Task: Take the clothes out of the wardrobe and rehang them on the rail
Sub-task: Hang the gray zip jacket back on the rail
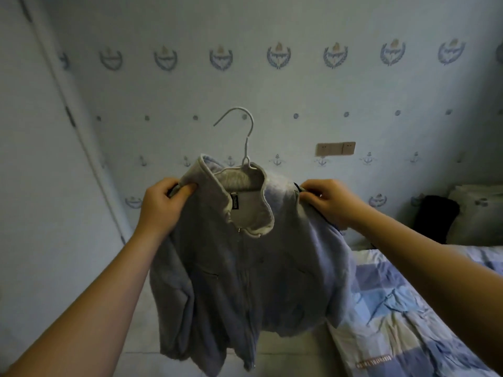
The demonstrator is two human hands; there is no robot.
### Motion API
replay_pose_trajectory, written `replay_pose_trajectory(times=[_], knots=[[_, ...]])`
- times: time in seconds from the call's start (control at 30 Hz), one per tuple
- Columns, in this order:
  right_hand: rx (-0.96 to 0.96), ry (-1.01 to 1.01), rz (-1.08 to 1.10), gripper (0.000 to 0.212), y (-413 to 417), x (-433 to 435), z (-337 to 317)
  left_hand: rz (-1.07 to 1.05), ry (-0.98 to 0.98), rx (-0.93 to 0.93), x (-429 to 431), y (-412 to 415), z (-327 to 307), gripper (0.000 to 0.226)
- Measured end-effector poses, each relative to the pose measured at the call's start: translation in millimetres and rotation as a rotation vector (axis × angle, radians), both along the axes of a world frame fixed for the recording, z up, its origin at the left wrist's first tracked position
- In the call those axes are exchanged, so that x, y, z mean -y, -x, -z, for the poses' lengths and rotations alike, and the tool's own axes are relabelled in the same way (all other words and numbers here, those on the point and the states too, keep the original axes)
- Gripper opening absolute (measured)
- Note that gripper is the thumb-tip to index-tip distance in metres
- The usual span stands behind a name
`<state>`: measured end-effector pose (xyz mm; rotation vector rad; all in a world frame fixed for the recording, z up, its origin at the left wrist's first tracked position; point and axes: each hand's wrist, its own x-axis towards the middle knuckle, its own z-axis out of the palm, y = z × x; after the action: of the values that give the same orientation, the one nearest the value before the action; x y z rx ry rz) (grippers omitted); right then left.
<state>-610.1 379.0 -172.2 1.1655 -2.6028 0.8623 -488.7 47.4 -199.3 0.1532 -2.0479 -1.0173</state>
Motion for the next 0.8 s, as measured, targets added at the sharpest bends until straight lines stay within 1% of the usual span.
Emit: replay_pose_trajectory(times=[0.1, 0.2, 0.27, 0.33, 0.5, 0.63, 0.7, 0.8], knots=[[-0.088, 0.07, -0.062, 0.02, -30, 16, -19, -0.1, 0.047, -0.012, 3, -49, -24, 0.035], [-0.168, 0.145, -0.124, 0.018, -54, 35, -42, -0.192, 0.112, -0.064, 7, -98, -52, 0.036], [-0.232, 0.192, -0.166, 0.016, -69, 50, -60, -0.249, 0.18, -0.121, 11, -130, -71, 0.028], [-0.277, 0.246, -0.202, 0.016, -86, 65, -80, -0.332, 0.283, -0.182, 19, -162, -92, 0.03], [-0.339, 0.381, -0.342, 0.023, -143, 110, -129, -0.528, 0.511, -0.298, 45, -244, -145, 0.034], [-0.372, 0.452, -0.435, 0.014, -195, 149, -167, -0.631, 0.596, -0.366, 70, -308, -186, 0.036], [-0.395, 0.476, -0.468, 0.015, -219, 171, -185, -0.69, 0.641, -0.378, 85, -338, -208, 0.038], [-0.418, 0.519, -0.516, 0.021, -250, 208, -214, -0.737, 0.683, -0.392, 115, -379, -242, 0.034]])
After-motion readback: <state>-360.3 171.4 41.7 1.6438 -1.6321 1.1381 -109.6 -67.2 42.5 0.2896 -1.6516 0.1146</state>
